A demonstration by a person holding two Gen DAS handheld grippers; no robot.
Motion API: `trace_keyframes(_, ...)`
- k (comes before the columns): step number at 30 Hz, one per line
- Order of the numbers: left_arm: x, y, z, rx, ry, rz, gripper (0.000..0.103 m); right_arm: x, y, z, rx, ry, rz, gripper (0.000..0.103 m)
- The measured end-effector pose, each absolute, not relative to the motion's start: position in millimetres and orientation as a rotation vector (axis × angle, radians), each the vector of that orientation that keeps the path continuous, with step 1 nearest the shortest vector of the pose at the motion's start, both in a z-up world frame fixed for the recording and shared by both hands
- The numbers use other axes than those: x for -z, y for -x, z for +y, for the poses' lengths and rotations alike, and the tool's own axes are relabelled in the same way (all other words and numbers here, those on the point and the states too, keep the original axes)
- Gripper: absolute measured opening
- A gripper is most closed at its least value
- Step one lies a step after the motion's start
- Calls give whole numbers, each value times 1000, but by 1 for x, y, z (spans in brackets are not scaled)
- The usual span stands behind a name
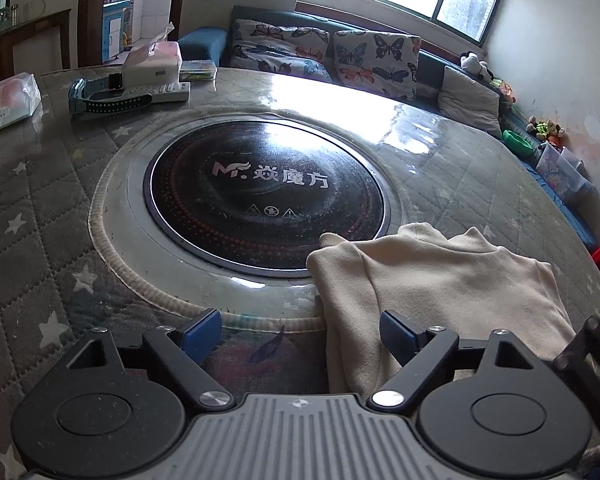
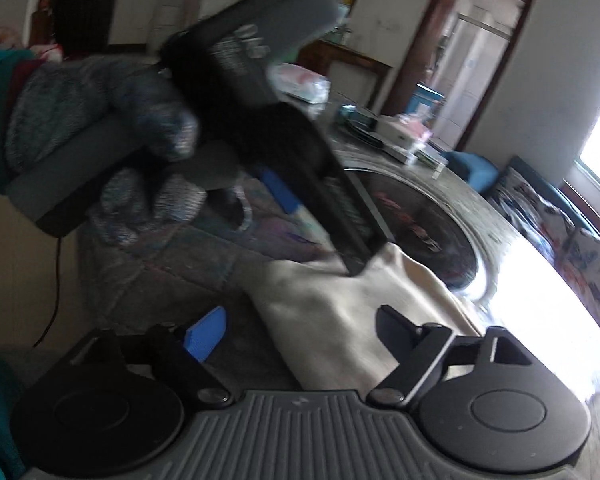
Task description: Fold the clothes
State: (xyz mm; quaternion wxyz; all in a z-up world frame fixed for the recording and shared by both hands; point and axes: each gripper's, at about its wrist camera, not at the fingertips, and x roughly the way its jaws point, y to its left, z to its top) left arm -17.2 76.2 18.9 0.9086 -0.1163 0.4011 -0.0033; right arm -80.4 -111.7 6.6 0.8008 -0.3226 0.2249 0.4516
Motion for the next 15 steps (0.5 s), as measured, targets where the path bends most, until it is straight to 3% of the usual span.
trace_keyframes(12,-22,18,85,40,305,829,82,6,88,-84,-1005,785,471,48)
trace_keyframes(15,-24,19,89,48,343,830,82,8,84,-79,-981,775,485,33)
